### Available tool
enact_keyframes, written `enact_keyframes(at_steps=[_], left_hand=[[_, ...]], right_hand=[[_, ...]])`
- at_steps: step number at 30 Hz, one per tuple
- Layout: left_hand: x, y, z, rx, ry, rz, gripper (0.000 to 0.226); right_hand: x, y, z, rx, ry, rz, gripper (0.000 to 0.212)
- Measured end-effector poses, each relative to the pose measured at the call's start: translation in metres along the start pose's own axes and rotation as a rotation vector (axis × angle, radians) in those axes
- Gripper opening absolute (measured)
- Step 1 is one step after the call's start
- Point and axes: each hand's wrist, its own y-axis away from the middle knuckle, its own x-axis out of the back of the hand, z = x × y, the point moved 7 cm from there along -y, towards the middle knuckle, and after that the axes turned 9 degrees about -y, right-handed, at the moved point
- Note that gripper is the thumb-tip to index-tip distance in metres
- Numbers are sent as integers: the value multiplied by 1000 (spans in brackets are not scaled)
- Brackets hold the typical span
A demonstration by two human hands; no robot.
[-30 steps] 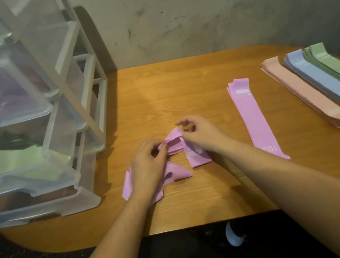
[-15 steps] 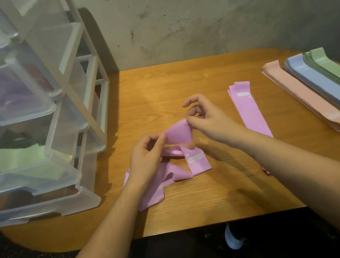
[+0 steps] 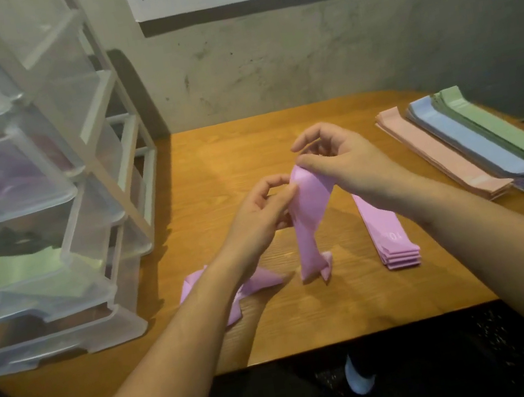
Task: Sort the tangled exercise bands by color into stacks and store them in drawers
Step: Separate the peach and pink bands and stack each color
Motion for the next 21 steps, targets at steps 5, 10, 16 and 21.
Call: enact_keyframes(at_steps=[5,10,16,21], left_hand=[[-17,-2,23,-65,-2,1,15],[-32,4,37,-79,38,-5,20],[-38,6,48,-20,165,42,16],[-40,5,53,59,266,89,13]], right_hand=[[9,12,-28,118,99,-90,19],[22,23,-37,131,5,-35,21],[34,42,-19,-23,-263,132,17],[37,62,4,-140,-374,148,53]])
